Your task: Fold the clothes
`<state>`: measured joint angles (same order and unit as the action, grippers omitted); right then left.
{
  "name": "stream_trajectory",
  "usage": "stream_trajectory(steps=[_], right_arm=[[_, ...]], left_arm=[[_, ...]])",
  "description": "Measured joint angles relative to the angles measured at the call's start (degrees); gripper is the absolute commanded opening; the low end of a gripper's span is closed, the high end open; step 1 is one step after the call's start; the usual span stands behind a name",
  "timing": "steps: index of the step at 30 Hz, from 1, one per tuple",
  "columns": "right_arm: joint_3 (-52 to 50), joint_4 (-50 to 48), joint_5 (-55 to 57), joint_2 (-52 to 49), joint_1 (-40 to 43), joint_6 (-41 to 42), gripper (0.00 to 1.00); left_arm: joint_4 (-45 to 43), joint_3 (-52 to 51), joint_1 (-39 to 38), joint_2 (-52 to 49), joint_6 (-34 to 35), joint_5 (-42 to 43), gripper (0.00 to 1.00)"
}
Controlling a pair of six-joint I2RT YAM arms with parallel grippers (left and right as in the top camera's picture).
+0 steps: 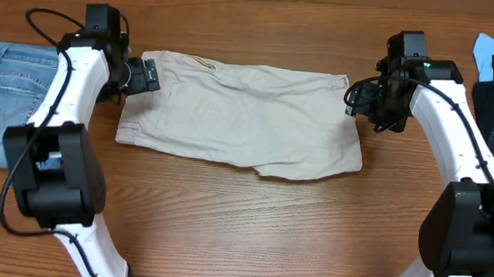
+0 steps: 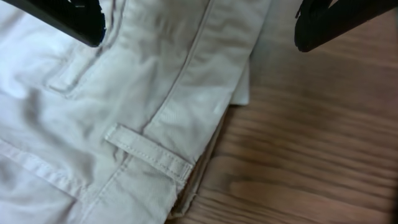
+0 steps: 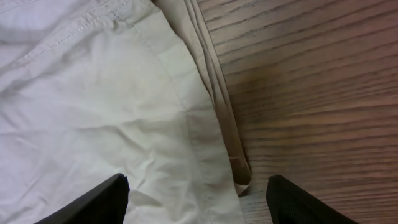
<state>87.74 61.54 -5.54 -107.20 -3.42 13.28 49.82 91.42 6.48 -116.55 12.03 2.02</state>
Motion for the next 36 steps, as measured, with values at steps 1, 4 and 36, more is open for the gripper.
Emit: stream_trajectory(steps=[1,4,36], right_arm=[[0.0,-0.02,0.0,0.0,0.0,-0.02,0.75],[0.0,0.15,0.0,0.0,0.0,0.02,0.75],[0.0,-1.46,-13.79,0.0,-5.01,-6.16,0.35]], left_arm=[[-0.5,0.0,0.07,-1.4,0.0,0.79,1.0],[-1.49,-0.39,0.04,-6.1,0.0,2.62,1.0],[16.76,6.84,10.34,8.02,-4.81,12.83,0.04]])
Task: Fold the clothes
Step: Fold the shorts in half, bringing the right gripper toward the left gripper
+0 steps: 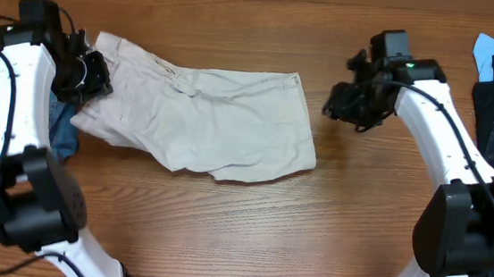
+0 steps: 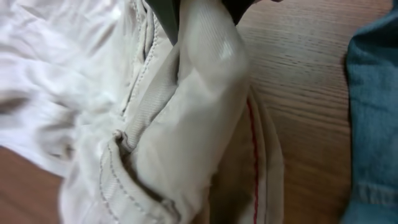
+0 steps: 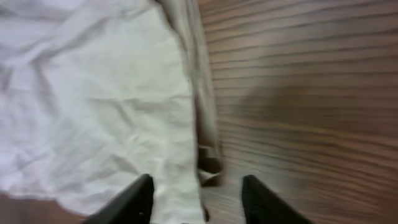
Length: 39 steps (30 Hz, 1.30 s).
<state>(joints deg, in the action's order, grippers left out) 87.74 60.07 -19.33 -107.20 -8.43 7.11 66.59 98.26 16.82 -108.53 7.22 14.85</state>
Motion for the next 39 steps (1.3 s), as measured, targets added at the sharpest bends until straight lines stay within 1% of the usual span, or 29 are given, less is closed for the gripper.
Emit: stream_trajectory(steps=[1,2,6,9,14,17,19,20,22,27,31,33,36,39], right_arm=[[0.0,-0.13,-0.74,0.0,-0.37,-0.02,0.31],[0.0,-0.7,-2.29,0.0,-1.14,-0.09,0.29],[0.0,-5.18,-8.63,0.0,-4.83,-0.74,0.29],[0.0,-9.73,-12.72,0.0,-10.08,-0.26,0.27],[0.0,-14.93,-15.72,-1.4,-18.05,3.48,0.25],[0.0,-17.0,-16.9,-4.11,-20.72,4.9,0.25],[0.0,-18.05,-17.64,-7.37,-22.49,5.57,0.22],[0.0,-18.51,-17.79,-9.09,-23.19,5.92,0.22],[0.0,-18.38,-16.87,-10.21,-23.56,6.21,0.22],[0.0,-14.69,-7.89,-10.45,-22.14,6.38,0.22],[0.0,-10.93,-0.9,-10.45,-18.14,6.69,0.22],[0.0,-9.84,3.8,-10.45,-14.03,6.58,0.22],[0.0,-8.63,5.66,-10.45,-10.75,4.87,0.22],[0.0,-7.78,6.71,-10.54,-9.57,3.21,0.22]], left_arm=[[0.02,0.0,-0.15,0.68,-0.07,0.11,0.04],[0.09,0.0,-0.24,2.1,-0.15,0.13,0.04],[0.24,0.0,-0.39,8.61,-0.17,0.31,0.04],[0.79,0.04,-1.33,11.61,-0.15,0.35,0.04],[0.94,0.04,-5.46,12.15,0.07,0.55,0.04],[0.94,0.04,-8.37,12.15,0.11,-0.04,0.04],[0.98,0.04,-10.58,12.15,0.52,-1.11,0.04],[1.07,0.04,-11.87,12.15,0.98,-1.9,0.04],[1.14,0.04,-13.53,12.15,1.49,-3.1,0.04],[1.14,0.04,-17.51,12.15,3.37,-7.48,0.04],[1.09,0.04,-19.56,11.67,5.11,-9.49,0.04],[0.7,0.04,-19.85,10.62,6.67,-10.21,0.04],[-0.42,0.04,-19.85,8.7,8.37,-10.67,0.04],[-2.14,0.04,-20.46,6.27,9.64,-10.84,0.04]])
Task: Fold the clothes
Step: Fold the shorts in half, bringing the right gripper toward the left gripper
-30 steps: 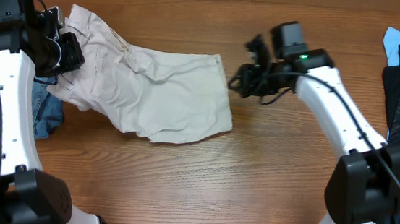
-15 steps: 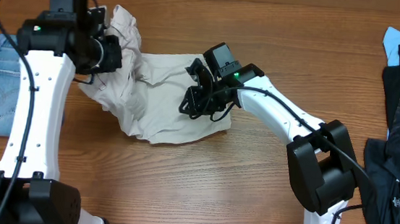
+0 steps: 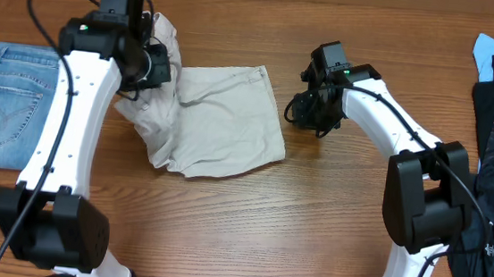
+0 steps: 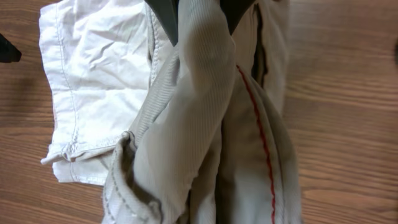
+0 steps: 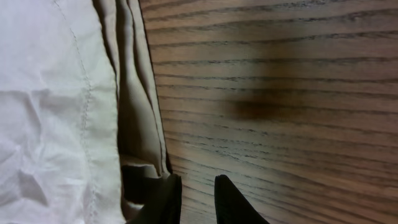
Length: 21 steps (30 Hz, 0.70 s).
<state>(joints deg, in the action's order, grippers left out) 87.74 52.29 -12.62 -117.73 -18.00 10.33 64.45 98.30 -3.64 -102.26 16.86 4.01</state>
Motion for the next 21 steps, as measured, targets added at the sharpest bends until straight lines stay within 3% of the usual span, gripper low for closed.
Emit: stream_trajectory(steps=[7,10,14,21], right_arm=[[0.0,-0.44,-0.04,-2.6,-0.96,-1.29,0.22],[0.0,-0.44,-0.02,-2.71,-0.94,-1.36,0.22],[0.0,-0.42,-0.02,-2.71,-0.96,-1.38,0.22],[0.0,-0.2,-0.02,-2.71,-0.96,-1.4,0.22]], left_arm=[[-3.43,0.0,-5.9,-5.79,2.6,0.09,0.05],[-5.57,0.0,-8.07,-7.91,3.32,1.36,0.41],[-9.57,0.0,-9.97,-8.76,4.17,7.1,0.65],[-11.1,0.0,-9.46,-8.76,0.83,14.75,0.63]])
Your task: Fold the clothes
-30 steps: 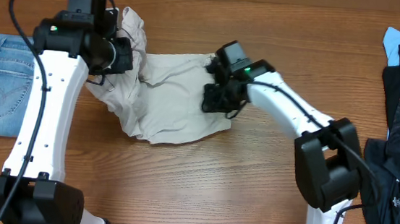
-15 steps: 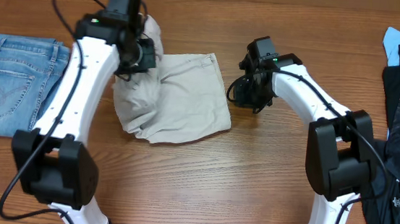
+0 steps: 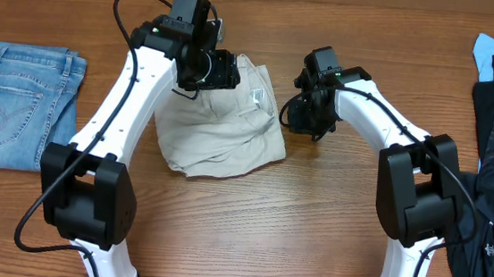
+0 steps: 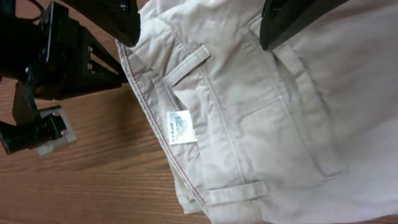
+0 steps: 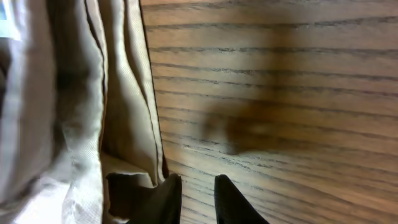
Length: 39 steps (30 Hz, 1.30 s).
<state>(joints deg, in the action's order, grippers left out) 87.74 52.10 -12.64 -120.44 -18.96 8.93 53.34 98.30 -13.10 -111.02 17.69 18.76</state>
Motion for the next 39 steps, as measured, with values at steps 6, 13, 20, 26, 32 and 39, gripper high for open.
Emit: stream_trajectory(steps=[6,13,20,26,32,39], right_arm=[[1.77,4.02,-0.02,-0.02,0.2,-0.04,0.29],[15.78,10.34,-4.68,1.01,0.44,-2.6,0.52],[17.07,9.66,-13.2,0.61,-1.95,-7.26,0.5],[16.35,14.93,-17.49,-4.33,-5.05,-9.01,0.17],[13.64,24.02,-14.6,-4.68,-6.25,-10.05,0.13],[8.96,24.65,2.69,-4.68,-6.25,-1.81,0.24]], left_arm=[[1.9,0.0,7.61,0.0,-1.2,0.11,0.64],[4.59,0.0,10.69,0.0,-1.55,-5.64,0.67],[5.4,0.0,10.58,0.0,-1.62,-7.06,0.67],[5.92,0.0,10.58,0.0,-1.62,-7.3,0.67],[6.73,0.0,10.58,0.0,-1.62,-7.93,0.67],[7.26,0.0,10.58,0.0,-1.62,-7.98,0.68]])
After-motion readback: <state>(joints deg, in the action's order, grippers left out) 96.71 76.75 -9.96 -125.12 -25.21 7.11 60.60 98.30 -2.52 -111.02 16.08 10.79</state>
